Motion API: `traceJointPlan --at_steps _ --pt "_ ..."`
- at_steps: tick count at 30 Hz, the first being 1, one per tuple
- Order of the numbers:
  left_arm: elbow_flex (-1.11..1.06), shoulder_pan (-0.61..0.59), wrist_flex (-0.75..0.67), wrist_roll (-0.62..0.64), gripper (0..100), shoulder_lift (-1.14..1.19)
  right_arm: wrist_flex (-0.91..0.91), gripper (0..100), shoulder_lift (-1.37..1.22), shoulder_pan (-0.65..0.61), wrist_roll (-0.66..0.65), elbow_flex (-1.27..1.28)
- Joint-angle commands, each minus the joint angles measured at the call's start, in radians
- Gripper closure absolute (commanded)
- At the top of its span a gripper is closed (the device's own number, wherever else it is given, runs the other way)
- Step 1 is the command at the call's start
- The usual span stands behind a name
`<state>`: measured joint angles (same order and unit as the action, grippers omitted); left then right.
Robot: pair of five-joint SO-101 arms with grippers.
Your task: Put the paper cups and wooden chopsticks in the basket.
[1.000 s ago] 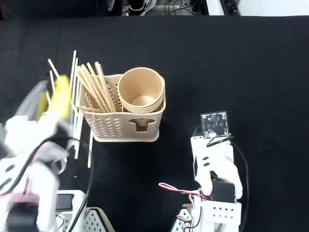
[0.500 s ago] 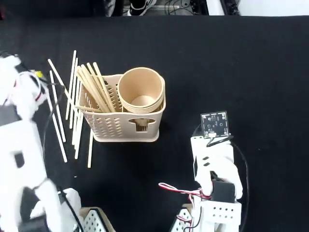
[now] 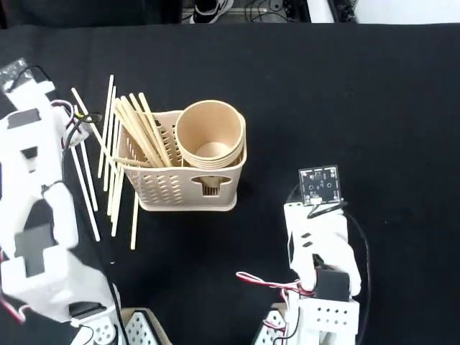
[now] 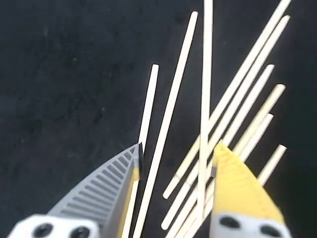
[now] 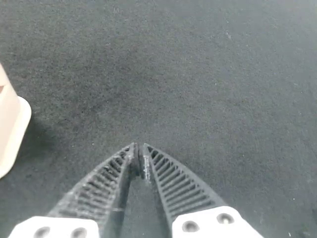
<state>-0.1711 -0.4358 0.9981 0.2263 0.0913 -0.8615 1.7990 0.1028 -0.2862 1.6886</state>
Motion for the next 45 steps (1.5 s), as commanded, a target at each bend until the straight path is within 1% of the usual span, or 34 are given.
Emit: traceJointPlan --at_steps 1,5,7,11,14,18,22,23,32,36,38,41,45 --pt "0.114 0.038 0.002 0.008 76 0.124 0.011 97.2 0.004 0.015 -0.003 -0.001" --pt "0.191 0.045 0.003 0.002 75 0.273 0.011 97.2 0.004 0.015 -0.003 -0.001" --pt "0.246 0.031 0.028 0.000 74 0.336 0.011 97.2 0.004 0.015 -0.003 -0.001" --pt "0.390 0.018 0.137 -0.005 74 0.457 0.011 97.2 0.004 0.015 -0.003 -0.001" --pt "0.499 0.019 0.227 -0.069 74 0.543 0.011 97.2 0.004 0.015 -0.003 -0.001" --pt "0.641 0.018 0.316 -0.127 84 0.643 0.011 97.2 0.004 0.015 -0.003 -0.001" --pt "0.768 0.018 0.387 -0.127 97 0.721 0.011 97.2 0.004 0.015 -0.003 -0.001" --pt "0.796 0.018 0.408 -0.126 97 0.735 0.011 97.2 0.004 0.015 -0.003 -0.001" --pt "1.020 0.019 0.606 -0.123 97 0.760 0.011 97.2 0.004 0.015 -0.003 -0.001" --pt "1.188 0.022 0.750 -0.126 97 0.760 0.011 97.2 0.004 0.015 -0.003 -0.001" --pt "1.241 0.015 0.764 -0.126 97 0.758 0.011 97.2 0.004 0.015 -0.003 -0.001" --pt "1.241 0.010 0.764 -0.130 97 0.730 0.011 97.2 0.004 0.015 -0.003 -0.001" --pt "1.150 0.024 0.764 -0.180 97 0.647 0.011 97.2 0.004 0.015 -0.003 -0.001"
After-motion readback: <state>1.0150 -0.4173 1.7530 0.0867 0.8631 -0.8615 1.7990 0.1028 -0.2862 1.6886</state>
